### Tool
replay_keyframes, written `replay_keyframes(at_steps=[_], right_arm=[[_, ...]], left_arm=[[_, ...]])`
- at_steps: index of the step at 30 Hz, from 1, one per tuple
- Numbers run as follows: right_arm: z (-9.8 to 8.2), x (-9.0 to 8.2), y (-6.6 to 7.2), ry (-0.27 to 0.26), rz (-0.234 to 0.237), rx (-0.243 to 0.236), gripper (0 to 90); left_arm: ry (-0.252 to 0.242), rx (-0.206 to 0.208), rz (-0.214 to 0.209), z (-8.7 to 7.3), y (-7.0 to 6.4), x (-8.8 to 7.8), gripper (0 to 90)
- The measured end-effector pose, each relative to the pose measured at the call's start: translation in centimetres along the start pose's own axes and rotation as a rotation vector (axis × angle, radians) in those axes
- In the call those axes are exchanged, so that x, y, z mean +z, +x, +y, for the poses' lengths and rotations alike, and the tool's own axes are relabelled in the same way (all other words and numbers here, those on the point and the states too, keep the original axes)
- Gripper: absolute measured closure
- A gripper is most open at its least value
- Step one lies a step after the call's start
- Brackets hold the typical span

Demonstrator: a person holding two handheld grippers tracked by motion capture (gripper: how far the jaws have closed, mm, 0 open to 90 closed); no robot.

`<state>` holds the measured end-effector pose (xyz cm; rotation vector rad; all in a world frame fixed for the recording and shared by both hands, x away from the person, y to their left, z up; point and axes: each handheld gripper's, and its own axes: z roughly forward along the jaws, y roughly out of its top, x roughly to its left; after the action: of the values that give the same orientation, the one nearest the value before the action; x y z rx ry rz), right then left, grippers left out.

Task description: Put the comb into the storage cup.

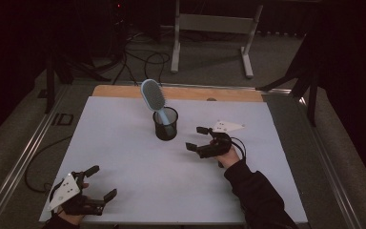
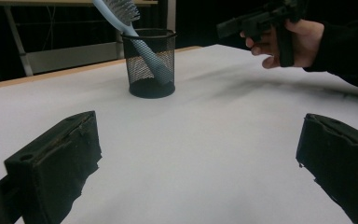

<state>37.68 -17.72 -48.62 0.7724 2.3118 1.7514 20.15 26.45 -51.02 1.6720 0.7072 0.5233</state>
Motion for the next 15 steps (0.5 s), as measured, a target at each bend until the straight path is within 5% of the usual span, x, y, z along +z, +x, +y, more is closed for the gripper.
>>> replay_keyframes(at_steps=[15], right_arm=[[-3.5,-4.5,0.2,0.041,-0.046,-0.010,10.9]], left_arm=[[0.002,0.002,0.002,0.0,0.0,0.0,0.0]])
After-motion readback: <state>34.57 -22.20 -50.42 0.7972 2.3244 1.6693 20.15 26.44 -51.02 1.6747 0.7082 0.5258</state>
